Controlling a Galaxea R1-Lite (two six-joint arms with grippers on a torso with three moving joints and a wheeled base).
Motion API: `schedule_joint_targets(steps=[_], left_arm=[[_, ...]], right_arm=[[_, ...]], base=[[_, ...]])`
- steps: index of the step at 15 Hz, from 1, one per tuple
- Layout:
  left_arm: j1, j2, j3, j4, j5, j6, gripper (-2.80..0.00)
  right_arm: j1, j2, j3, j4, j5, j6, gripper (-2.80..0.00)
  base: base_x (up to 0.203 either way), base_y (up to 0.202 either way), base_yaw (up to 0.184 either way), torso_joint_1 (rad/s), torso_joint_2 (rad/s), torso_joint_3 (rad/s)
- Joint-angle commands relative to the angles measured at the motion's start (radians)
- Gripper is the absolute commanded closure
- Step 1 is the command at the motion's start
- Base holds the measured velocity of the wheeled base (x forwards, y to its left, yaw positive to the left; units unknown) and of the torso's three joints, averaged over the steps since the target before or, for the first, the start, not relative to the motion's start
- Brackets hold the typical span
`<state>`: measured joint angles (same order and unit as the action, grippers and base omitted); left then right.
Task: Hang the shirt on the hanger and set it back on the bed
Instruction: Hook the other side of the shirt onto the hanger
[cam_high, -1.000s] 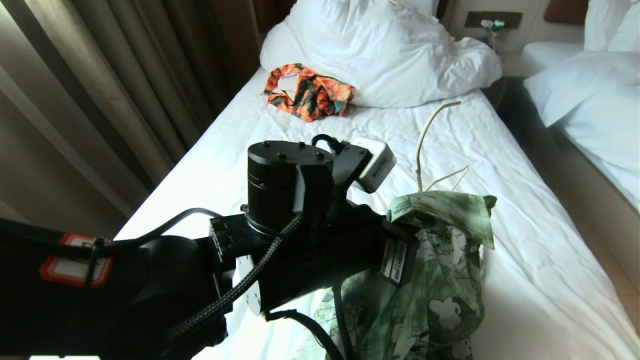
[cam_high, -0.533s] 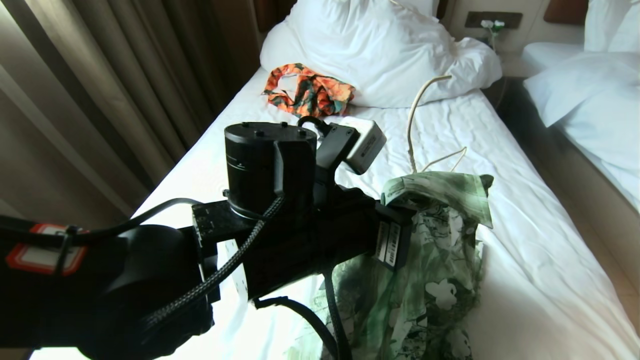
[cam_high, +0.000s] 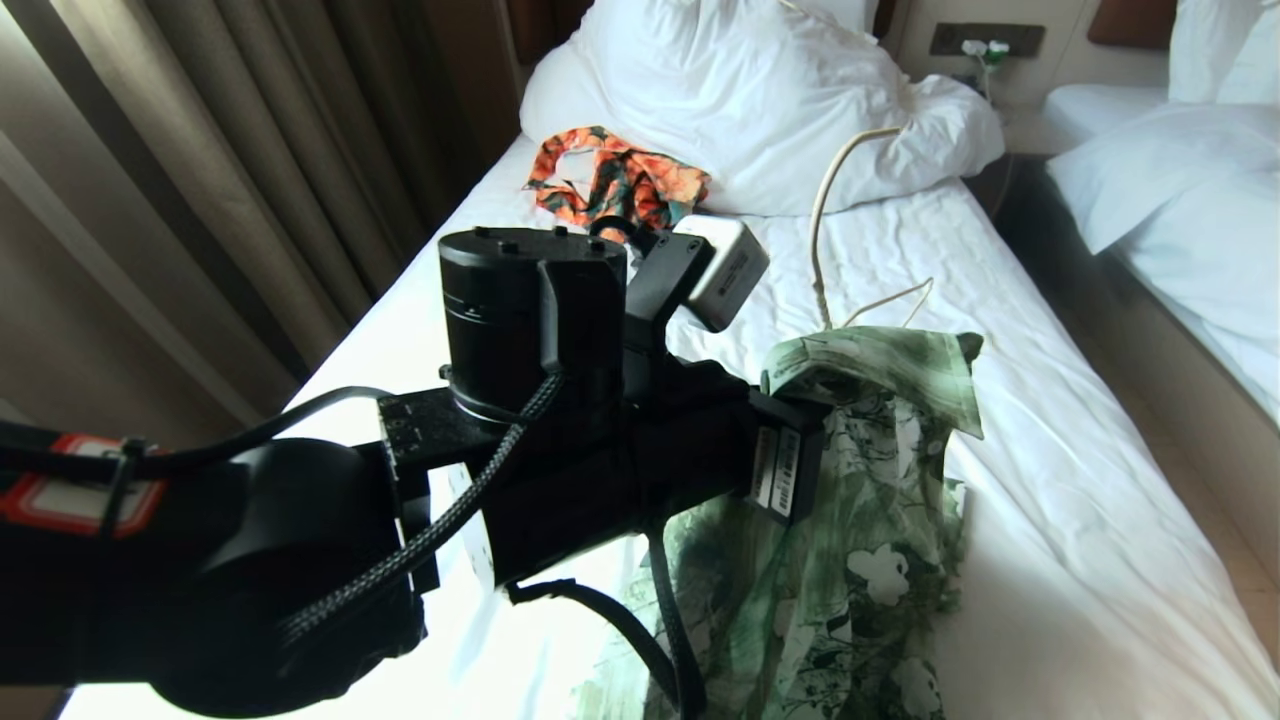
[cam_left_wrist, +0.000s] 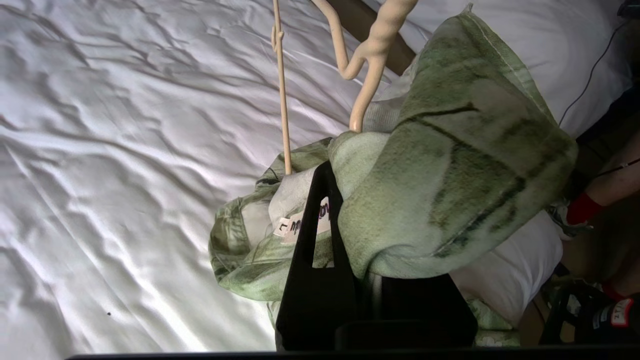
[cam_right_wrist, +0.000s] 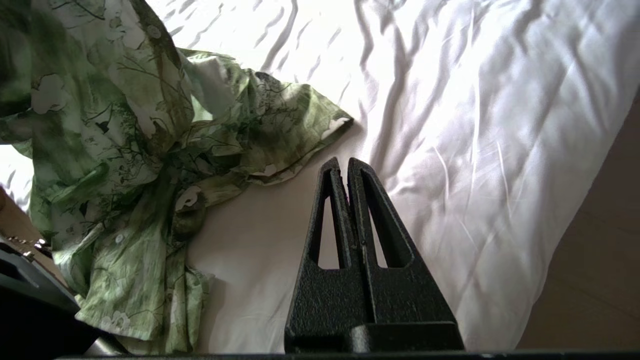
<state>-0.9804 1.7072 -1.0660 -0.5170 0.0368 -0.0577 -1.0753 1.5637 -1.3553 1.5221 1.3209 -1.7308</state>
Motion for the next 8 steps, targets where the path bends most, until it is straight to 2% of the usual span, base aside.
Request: schedule_joint_targets(steps=[1, 5, 8], left_arm=[[0.0, 0.002, 0.001, -0.006, -0.001, -0.001, 0.0], [0.0, -0.001, 0.004, -0.006, 0.0, -0.001, 0.0], [0.0, -0.009, 0.005, -0.006, 0.003, -0.001, 0.0]], right_arm=[[-0.047, 0.067, -0.047, 0.008, 0.013, -0.002, 0.0], [-0.095, 0.151, -0.239, 0.008, 0.133, 0.138, 0.0], [-0.131, 0.21, -0.29, 0.008, 0.101, 0.151, 0.0]], base=[[0.0, 0.0, 0.0, 0.0, 0.0, 0.0], [0.0, 0.0, 0.0, 0.0, 0.0, 0.0], [0.0, 0.0, 0.0, 0.0, 0.0, 0.0]])
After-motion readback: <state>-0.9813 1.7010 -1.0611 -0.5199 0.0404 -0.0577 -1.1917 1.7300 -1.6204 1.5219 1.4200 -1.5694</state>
